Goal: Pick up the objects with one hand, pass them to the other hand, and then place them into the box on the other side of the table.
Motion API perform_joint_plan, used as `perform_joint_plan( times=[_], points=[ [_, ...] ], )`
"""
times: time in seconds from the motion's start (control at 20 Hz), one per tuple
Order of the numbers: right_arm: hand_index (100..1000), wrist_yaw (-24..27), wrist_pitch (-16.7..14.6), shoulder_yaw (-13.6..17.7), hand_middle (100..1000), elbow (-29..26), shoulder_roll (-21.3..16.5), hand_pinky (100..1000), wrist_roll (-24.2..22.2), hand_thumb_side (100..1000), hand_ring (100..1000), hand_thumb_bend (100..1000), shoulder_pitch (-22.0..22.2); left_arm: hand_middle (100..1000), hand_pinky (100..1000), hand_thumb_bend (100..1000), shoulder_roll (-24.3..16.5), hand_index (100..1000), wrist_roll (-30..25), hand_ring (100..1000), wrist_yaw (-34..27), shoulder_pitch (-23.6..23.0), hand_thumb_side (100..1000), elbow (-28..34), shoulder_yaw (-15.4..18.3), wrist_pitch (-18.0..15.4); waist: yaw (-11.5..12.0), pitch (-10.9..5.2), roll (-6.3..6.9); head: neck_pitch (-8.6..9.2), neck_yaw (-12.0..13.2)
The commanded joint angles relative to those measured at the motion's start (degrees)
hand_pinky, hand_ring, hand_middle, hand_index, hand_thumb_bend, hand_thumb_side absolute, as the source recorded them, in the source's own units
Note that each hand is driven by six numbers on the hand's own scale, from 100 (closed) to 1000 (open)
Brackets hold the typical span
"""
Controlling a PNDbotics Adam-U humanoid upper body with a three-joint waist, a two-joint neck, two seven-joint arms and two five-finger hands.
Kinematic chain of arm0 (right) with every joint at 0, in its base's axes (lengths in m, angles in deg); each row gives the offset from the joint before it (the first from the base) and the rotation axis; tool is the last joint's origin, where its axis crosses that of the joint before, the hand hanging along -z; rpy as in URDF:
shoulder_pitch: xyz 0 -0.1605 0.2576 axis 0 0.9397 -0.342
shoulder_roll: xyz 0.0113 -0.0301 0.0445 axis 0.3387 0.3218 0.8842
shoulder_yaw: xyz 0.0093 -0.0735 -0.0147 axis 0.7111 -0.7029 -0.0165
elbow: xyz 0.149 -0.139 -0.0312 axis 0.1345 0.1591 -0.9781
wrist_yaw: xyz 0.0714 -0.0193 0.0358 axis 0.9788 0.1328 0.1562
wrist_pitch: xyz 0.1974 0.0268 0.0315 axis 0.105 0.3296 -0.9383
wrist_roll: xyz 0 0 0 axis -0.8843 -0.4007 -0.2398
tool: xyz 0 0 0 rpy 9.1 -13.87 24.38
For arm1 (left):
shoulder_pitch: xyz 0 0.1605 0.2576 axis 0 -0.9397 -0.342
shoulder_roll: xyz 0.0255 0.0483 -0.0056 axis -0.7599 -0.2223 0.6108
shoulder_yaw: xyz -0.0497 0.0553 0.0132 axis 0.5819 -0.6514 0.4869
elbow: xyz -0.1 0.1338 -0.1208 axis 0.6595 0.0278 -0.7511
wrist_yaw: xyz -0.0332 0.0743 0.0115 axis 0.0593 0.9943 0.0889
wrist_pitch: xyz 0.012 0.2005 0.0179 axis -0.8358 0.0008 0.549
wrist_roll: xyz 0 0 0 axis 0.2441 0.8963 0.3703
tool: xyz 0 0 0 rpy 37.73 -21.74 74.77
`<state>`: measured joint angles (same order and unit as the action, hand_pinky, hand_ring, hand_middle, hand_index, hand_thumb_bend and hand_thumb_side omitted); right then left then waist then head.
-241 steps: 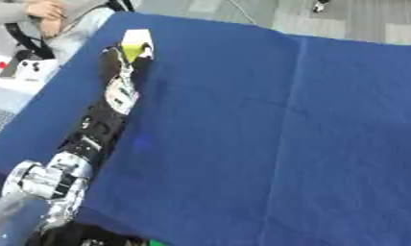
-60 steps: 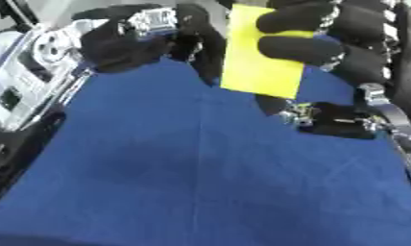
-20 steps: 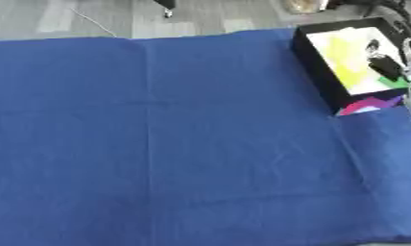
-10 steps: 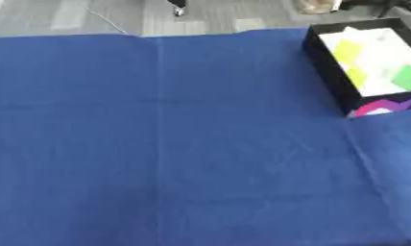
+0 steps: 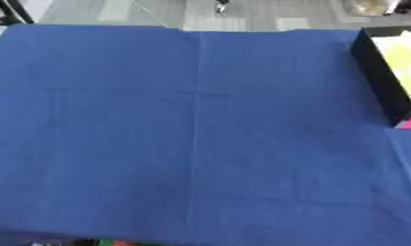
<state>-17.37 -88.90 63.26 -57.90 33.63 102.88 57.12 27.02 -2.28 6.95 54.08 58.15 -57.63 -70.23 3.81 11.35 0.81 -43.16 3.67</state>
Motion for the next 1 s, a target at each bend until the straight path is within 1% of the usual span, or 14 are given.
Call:
perform_joint_plan(
  times=[0.05,0.25,0.4,0.6,0.85,1.0],
  points=[
    [1000,0.52,-1.06,-0.7,855,-3.43,1.99,893,-3.21,607,862,100,0.72,601,735,100,0.81,766,1.24,646,2.83,-0.07,928,1.18,0.09,-2.48,-0.4,-1.34,0.17,-0.85,1.31],
    [1000,1.28,-0.73,-0.92,853,-3.56,6.6,898,-5.08,624,862,100,2.18,605,737,100,2.83,766,3.7,649,5.19,-0.4,918,1.18,-0.52,-5.46,-0.85,-1.44,0.37,-0.95,1.97],
    [1000,1.56,-0.14,-0.83,849,-3.57,8.54,901,-5.65,630,858,100,2.97,604,736,100,4.03,766,4.12,649,5.94,-1.29,929,1.18,-1.08,-6.22,-1.37,-1.36,0.63,-0.96,1.88],
    [1000,1.05,0.49,-0.65,846,-3.57,9.39,902,-6.03,627,855,100,3.99,600,734,100,4.81,764,3.46,646,6.28,-2.77,935,1.18,-1.5,-6.08,-1.4,-1.3,0.7,-0.96,1.31],
    [1000,0.23,0.9,-0.76,845,-3.57,9.7,901,-6.05,623,852,100,4.23,598,732,100,5.11,764,2.79,644,5.69,-3.1,946,1.18,-2.16,-5.52,-1.35,-1.31,0.58,-0.96,-0.15],
    [1000,0.06,1.04,-0.96,845,-3.57,9.89,902,-6.23,622,851,100,4.23,597,732,100,5.22,765,2.55,642,5.45,-3.1,949,1.18,-2.2,-5.32,-1.27,-1.21,0.49,-0.96,-0.44]
  ],
)
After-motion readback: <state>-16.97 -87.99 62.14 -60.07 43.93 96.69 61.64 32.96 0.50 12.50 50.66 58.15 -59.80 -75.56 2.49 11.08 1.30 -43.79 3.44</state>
